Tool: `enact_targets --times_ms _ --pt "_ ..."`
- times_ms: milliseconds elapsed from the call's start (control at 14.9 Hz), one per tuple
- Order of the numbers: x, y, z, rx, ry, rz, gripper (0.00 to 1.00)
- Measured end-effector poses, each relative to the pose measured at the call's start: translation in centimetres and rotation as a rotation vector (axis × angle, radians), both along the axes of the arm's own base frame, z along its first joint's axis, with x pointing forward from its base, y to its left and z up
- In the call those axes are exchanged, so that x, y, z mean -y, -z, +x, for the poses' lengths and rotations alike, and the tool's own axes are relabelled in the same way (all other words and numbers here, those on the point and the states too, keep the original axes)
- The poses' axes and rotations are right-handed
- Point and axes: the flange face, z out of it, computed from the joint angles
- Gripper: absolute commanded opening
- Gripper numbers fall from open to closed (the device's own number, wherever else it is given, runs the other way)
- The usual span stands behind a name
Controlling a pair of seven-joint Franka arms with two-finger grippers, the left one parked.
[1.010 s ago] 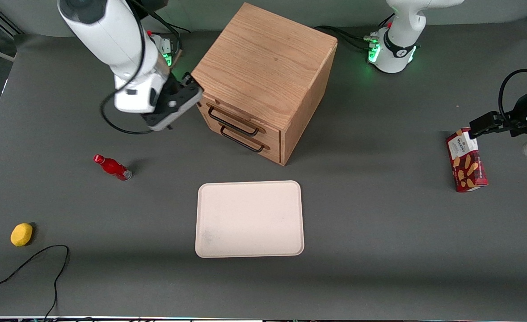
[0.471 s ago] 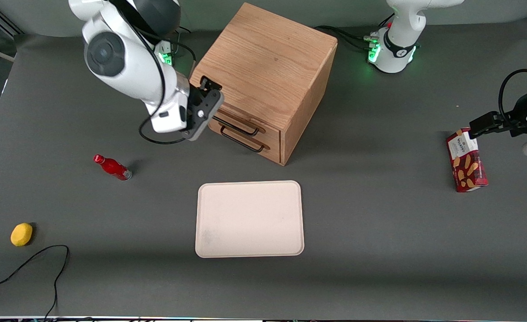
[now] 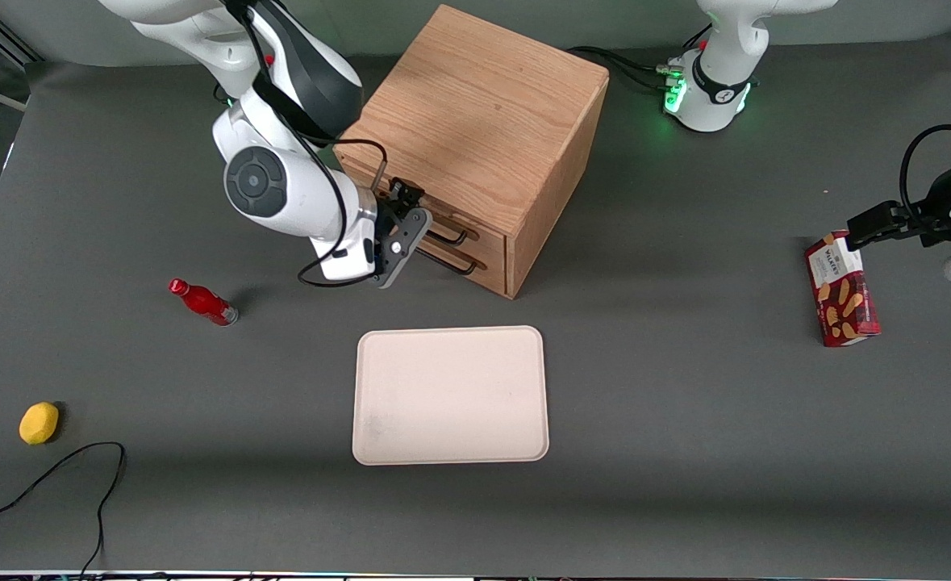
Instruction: Open upper drawer
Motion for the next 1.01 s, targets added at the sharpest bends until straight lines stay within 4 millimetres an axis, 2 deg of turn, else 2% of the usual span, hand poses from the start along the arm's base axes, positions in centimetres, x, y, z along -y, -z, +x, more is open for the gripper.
enact_targets --times_ms 337,673,1010 --pt "0.2 1.0 0.0 0.015 -0.035 -0.001 1.00" --pt "0.3 3.5 0.0 0.052 -0.033 -0.007 1.00" --pt "0.5 4.1 0.5 0.109 -0.059 -0.041 1.00"
